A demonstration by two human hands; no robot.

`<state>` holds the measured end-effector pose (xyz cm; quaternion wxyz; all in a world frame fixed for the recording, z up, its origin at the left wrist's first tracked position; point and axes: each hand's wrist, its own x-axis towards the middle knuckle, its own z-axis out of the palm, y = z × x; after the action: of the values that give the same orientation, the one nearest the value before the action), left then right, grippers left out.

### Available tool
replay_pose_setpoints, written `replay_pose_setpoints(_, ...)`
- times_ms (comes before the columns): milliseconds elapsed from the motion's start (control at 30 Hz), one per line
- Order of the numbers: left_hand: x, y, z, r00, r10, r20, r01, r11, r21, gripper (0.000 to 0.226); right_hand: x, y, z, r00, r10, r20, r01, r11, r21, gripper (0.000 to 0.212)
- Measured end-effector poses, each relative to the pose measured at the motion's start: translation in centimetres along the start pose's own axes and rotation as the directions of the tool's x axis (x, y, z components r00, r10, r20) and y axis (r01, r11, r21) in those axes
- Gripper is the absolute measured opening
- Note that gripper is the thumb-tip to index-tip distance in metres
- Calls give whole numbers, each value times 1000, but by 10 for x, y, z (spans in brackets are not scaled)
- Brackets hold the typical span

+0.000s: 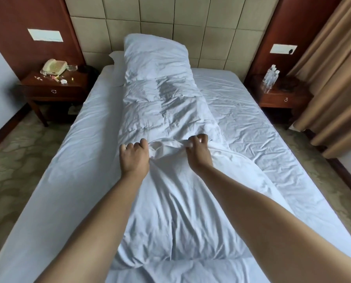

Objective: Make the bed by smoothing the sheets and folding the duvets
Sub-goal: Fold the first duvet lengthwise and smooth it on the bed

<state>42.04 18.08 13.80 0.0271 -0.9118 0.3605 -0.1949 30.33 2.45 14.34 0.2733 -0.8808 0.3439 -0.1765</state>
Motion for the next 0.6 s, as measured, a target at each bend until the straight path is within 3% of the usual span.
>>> replay_pose_setpoints(67,-7,6,10,994,-15,105,16,1000,-5,30,-8,14,13,988,66,141,-62,998,-34,38)
replay_pose_setpoints(167,-25,24,39,942,31,333,-28,1000,-14,31,-40,51,38,889,240,391,-165,962,-218,65)
replay_pose_setpoints(267,-34,34,67,935,70,348,-71,997,-10,43,-69,71,58,811,339,476,-169,916,-363,59)
replay_pose_setpoints(333,-33,38,81,944,76,322,-93,995,36,50,-76,76,65,815,329,477,-146,913,-380,50)
replay_pose_setpoints(400,-36,43,93,960,118,253,-132,990,38,42,-76,80,68,817,300,492,-96,913,-397,52)
replay_pose_setpoints(600,-55,67,109,915,317,248,-293,947,-131,51,-64,101,78,808,271,523,-24,902,-431,65)
